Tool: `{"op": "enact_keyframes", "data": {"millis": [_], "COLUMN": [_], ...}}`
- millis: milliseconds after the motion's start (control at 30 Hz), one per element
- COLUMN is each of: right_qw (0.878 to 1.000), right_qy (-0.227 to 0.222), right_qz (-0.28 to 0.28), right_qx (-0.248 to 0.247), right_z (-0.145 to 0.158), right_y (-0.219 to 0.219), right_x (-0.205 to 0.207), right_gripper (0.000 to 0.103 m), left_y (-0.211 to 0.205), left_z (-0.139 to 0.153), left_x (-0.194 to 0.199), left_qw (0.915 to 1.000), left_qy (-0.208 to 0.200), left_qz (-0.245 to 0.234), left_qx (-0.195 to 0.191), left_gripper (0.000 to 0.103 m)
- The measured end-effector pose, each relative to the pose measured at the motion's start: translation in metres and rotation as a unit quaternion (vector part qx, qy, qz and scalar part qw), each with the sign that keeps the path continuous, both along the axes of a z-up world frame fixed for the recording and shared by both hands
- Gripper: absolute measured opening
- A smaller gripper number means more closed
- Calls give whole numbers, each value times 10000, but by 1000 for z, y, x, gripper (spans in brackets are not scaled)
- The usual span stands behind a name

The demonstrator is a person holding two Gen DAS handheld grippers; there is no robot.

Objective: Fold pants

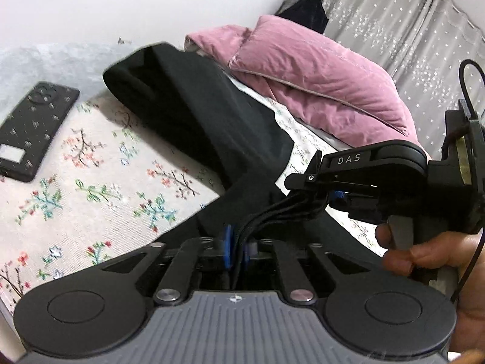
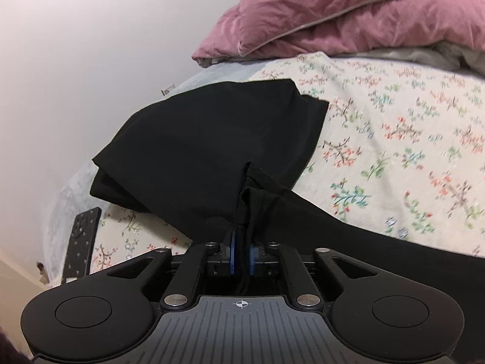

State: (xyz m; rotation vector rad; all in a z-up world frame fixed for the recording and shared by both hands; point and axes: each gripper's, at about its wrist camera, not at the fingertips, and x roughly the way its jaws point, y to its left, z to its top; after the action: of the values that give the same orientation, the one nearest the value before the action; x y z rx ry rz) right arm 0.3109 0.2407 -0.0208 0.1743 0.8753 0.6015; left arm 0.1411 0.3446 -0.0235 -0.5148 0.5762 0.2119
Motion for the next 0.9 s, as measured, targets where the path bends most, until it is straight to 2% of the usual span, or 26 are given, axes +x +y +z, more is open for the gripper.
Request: {"op": "enact_keyframes", "data": {"millis": [67, 133, 167, 200, 400, 533, 633, 767, 900], "right_qw": [9999, 9994, 9992, 9992, 9999, 9987, 9983, 9978, 9943], "right_qy": [38, 87, 86, 62, -122, -349, -297, -161, -200], "right_qz": [-26, -60, -63, -44, -59, -119, -256, -493, -821], "right_qx": [152, 322, 376, 394, 0, -363, -424, -419, -652], "right_z": [0, 3, 5, 7, 23, 30, 29, 20, 11], "right_y": [-2, -8, -11, -15, -46, -86, -127, -182, -233], "right_x": [2, 3, 2, 0, -11, -26, -40, -64, -95], "right_gripper": [22, 39, 52, 55, 58, 63, 68, 68, 69], "left_y": [-2, 0, 1, 2, -13, -35, -55, -83, -110], "left_z": [5, 8, 8, 9, 10, 8, 6, 4, -1], "left_x": [-6, -8, -9, -9, -5, -1, 0, -3, -5], "left_qw": [9995, 9989, 9989, 9989, 9974, 9947, 9916, 9839, 9750], "left_qy": [-128, -309, -387, -439, -557, -475, -387, -308, -232], "left_qz": [179, 236, 218, 166, -449, -899, -1202, -1722, -2174], "left_qx": [241, 250, 165, 86, -8, 161, 289, 367, 398], "left_gripper": [47, 53, 54, 55, 68, 72, 74, 78, 83]}}
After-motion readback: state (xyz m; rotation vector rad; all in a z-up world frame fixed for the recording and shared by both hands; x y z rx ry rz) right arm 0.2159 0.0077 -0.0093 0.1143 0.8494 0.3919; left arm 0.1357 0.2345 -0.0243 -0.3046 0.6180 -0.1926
